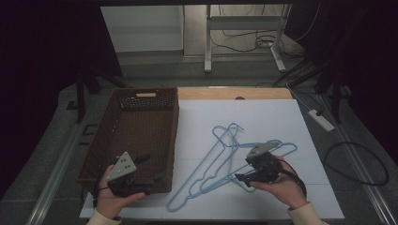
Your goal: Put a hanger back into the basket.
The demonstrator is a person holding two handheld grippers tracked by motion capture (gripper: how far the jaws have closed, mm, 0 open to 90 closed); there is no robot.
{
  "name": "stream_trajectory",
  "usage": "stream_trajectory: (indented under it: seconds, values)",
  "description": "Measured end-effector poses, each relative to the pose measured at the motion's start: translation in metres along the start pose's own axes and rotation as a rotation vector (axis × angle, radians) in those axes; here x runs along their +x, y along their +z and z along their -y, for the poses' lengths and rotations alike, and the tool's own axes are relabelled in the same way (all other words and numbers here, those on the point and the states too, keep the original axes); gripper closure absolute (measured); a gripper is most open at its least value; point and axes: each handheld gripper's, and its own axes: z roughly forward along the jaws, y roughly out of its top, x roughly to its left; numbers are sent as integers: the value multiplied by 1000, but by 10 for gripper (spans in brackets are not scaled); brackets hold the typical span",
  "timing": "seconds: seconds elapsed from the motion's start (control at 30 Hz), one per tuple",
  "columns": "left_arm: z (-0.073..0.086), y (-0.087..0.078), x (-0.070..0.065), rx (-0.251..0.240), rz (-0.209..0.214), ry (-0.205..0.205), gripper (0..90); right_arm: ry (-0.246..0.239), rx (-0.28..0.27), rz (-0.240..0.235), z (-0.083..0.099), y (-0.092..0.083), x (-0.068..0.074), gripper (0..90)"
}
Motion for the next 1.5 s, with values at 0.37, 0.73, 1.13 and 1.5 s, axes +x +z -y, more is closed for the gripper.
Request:
stream_trajectory:
  seconds: [0.37,0.73,1.13,1.5]
  values:
    - [0,0,0,-1,-6,-1,208,-5,67,-30,2,20,9,376]
    - [0,3,-4,8,-3,11,208,-27,219,-22,13,42,11,481]
    - [-2,2,-7,6,1,22,208,-10,310,7,10,56,13,754]
    - [-6,1,-11,2,-5,33,208,-11,294,2,6,51,16,864]
